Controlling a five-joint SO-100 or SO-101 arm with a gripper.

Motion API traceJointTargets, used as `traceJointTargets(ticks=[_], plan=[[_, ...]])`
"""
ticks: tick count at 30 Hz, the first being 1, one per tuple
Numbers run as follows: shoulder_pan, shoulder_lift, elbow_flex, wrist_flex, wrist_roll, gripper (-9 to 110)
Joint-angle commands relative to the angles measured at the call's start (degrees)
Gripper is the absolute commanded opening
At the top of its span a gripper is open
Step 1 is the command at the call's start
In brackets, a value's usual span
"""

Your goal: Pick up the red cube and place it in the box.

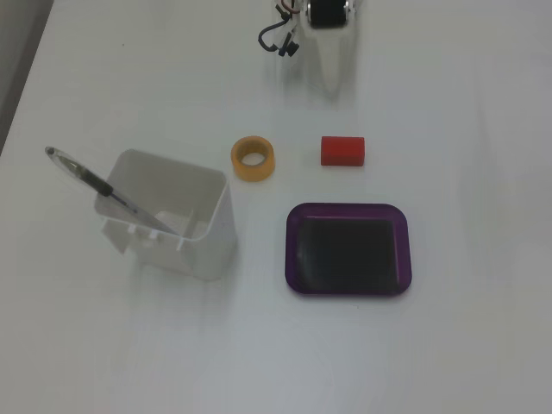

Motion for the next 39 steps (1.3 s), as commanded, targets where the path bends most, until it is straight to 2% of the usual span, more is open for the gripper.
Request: traceJointTargets(ticks=[1, 29, 39], plan=[[-0.53, 5.98, 0.26, -0.62, -0.18, 0], [-0.35, 5.98, -0.97, -0.79, -0.35, 0], [0.18, 5.54, -8.53, -6.68, -0.35, 0]])
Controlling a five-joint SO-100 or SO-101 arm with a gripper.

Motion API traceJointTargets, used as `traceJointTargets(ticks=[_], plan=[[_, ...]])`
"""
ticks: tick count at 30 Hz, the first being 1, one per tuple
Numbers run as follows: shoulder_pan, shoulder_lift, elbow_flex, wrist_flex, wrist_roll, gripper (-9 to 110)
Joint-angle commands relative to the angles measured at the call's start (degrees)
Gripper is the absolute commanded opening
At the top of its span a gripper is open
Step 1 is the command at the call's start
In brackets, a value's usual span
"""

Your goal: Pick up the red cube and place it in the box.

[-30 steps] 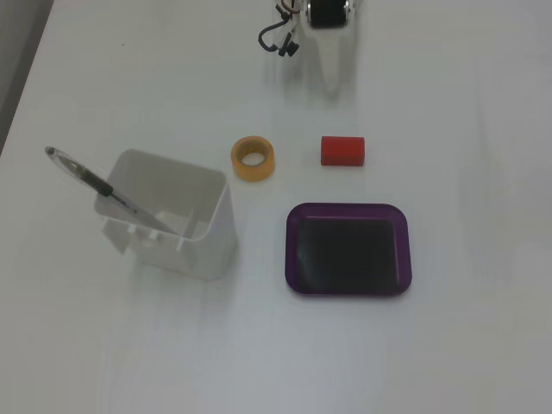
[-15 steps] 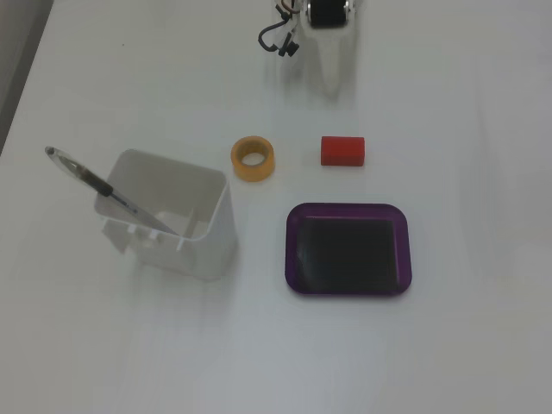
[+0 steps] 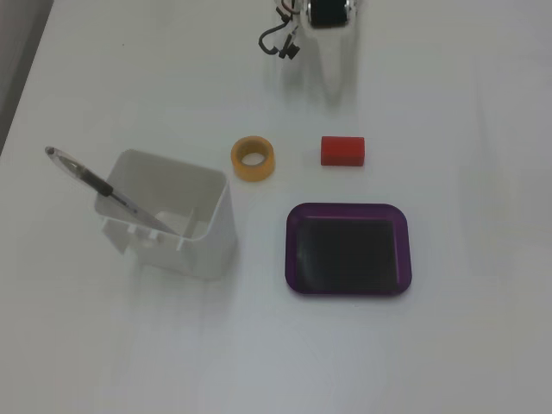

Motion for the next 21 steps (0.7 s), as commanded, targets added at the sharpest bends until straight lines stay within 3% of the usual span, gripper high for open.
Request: traceJointTargets(ticks=[1, 9, 16, 21], plan=[[-0.09, 5.54, -3.34, -3.08, -0.35, 0], [-0.35, -3.43, -8.53, -4.39, -0.44, 0], [-0.53, -34.89, -25.22, -7.29, -0.09, 1], [-0.62, -60.12, -40.87, -6.59, 0.35, 11]])
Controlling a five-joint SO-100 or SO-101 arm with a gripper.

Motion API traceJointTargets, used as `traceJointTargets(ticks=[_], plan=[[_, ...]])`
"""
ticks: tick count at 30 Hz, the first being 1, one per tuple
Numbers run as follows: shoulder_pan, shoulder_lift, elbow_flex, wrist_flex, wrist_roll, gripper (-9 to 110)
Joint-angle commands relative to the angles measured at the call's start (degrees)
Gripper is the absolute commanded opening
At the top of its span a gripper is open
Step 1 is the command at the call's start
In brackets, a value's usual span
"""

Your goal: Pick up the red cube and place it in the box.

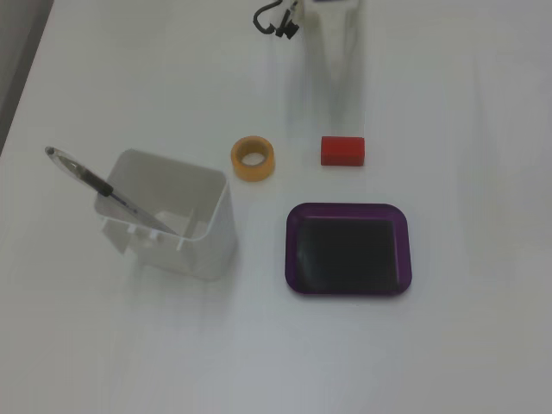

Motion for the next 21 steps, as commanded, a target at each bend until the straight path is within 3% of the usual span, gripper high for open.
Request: traceJointTargets(ticks=[1, 8, 21], plan=[[-0.62, -18.28, -12.57, -0.35, 0.35, 13], [-4.66, -39.46, -25.22, -1.05, 0.35, 24], [-4.39, -50.54, -27.25, -6.86, 1.93, 24]])
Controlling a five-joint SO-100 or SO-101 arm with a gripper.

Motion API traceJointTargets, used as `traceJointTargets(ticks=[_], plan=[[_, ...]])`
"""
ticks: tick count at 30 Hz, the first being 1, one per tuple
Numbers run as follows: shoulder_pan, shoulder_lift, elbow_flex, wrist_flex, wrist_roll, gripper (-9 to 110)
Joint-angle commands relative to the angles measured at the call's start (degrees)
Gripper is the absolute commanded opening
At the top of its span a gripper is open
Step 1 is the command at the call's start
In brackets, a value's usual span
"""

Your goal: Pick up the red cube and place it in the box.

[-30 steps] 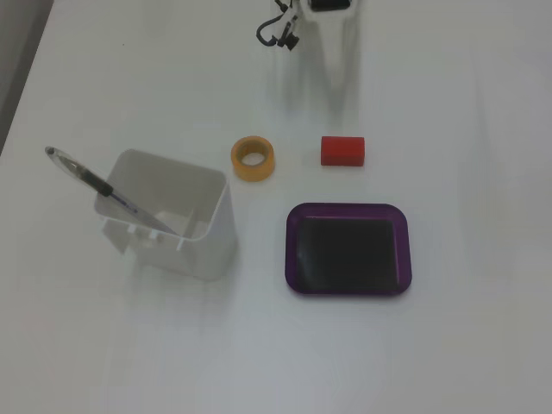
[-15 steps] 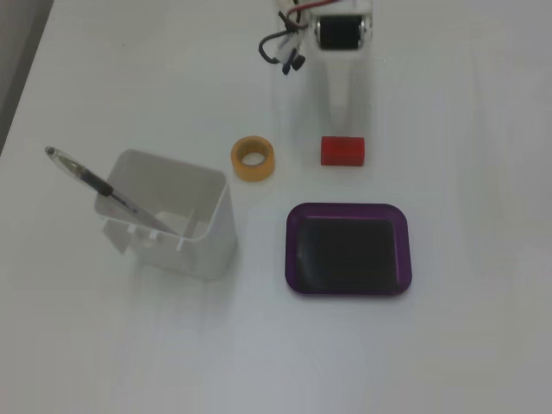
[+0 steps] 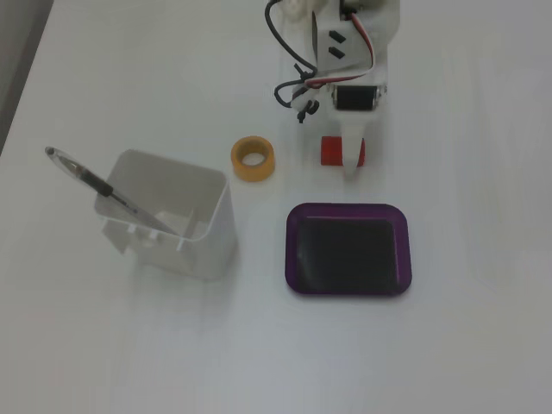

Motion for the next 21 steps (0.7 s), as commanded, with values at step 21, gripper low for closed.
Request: traceJointTargets(ticks=[21], plan=[[3.43, -8.61, -2.37, -1.23, -0.18, 0]])
